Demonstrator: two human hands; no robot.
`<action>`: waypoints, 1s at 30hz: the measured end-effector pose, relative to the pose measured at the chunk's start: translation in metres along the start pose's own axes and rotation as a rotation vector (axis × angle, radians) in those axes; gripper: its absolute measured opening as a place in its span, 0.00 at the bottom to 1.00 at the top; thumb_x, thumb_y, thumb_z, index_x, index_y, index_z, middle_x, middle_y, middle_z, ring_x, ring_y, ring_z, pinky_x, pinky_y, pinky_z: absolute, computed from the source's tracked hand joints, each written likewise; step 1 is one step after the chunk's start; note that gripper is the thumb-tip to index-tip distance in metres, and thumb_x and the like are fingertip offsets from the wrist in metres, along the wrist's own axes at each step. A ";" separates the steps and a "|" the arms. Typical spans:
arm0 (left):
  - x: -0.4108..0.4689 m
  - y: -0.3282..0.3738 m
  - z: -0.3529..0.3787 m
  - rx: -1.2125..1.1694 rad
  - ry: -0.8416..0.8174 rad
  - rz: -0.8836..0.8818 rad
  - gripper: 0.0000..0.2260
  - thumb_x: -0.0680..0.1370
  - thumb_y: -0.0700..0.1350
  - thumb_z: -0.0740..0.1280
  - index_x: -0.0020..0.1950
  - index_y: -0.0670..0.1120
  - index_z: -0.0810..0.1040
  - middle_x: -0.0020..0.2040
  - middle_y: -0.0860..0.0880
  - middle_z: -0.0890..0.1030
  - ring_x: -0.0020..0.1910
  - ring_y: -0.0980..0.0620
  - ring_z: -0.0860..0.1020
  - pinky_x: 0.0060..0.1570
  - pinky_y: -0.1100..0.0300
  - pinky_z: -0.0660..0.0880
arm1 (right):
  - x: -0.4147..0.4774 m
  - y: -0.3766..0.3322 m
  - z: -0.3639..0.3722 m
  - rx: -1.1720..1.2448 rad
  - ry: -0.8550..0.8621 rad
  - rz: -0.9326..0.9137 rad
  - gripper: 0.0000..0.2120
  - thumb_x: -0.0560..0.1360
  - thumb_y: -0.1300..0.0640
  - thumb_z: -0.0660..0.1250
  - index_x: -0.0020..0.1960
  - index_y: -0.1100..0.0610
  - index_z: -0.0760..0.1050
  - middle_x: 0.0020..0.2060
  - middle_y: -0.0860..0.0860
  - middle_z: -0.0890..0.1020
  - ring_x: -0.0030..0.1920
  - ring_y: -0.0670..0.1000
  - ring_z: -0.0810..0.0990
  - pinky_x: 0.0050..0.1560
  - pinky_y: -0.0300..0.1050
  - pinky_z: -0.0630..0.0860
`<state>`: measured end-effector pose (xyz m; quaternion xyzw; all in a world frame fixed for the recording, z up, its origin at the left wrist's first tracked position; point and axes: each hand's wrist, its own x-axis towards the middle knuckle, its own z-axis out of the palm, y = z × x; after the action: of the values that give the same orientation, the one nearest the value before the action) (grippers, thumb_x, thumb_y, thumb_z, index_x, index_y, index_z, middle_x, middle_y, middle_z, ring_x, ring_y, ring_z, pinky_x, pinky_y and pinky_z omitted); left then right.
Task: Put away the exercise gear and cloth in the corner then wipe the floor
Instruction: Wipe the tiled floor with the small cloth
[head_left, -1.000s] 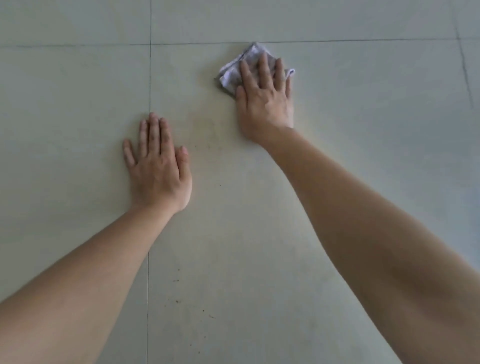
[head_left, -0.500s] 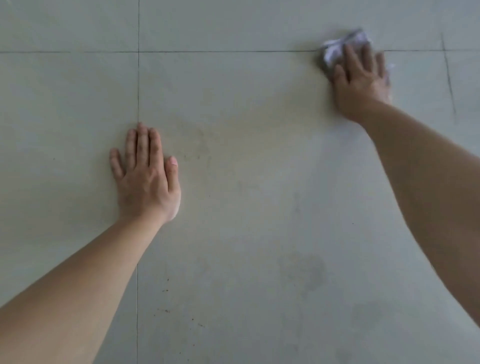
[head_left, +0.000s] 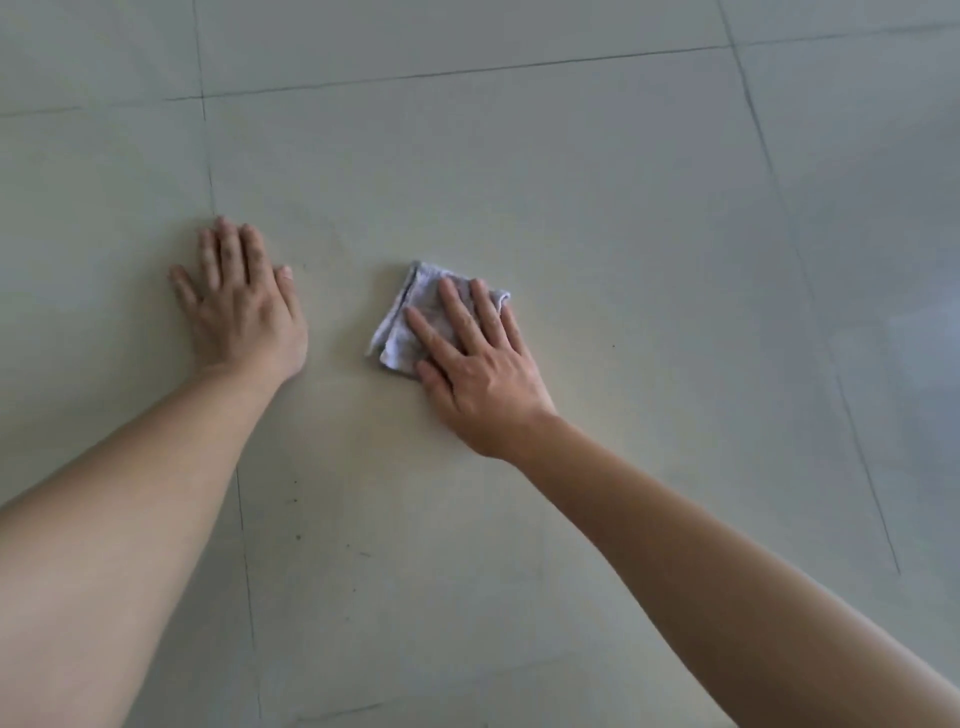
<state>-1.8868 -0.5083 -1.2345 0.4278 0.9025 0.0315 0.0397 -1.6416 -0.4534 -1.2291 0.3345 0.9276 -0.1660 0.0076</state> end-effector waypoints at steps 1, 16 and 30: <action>-0.003 0.003 -0.002 0.012 -0.010 -0.004 0.25 0.84 0.49 0.52 0.79 0.39 0.56 0.80 0.40 0.53 0.79 0.40 0.52 0.74 0.35 0.48 | -0.009 0.012 -0.002 -0.026 -0.017 -0.061 0.25 0.83 0.42 0.51 0.79 0.45 0.60 0.80 0.55 0.57 0.79 0.62 0.52 0.79 0.58 0.46; -0.131 0.053 0.002 -0.035 -0.157 0.264 0.23 0.84 0.50 0.54 0.79 0.47 0.61 0.80 0.40 0.55 0.78 0.38 0.55 0.72 0.34 0.50 | -0.141 0.017 0.001 0.095 0.042 0.537 0.27 0.83 0.43 0.51 0.81 0.43 0.52 0.81 0.53 0.47 0.80 0.61 0.41 0.79 0.56 0.40; -0.149 0.070 -0.005 -0.091 -0.182 0.231 0.23 0.82 0.45 0.57 0.78 0.45 0.62 0.80 0.40 0.54 0.78 0.38 0.54 0.72 0.33 0.50 | -0.247 0.036 0.000 0.134 0.050 0.803 0.27 0.83 0.38 0.47 0.80 0.39 0.48 0.81 0.49 0.43 0.80 0.53 0.36 0.78 0.52 0.35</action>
<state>-1.7397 -0.5794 -1.2162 0.5275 0.8376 0.0377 0.1366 -1.4277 -0.5804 -1.2085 0.6738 0.7103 -0.2019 0.0274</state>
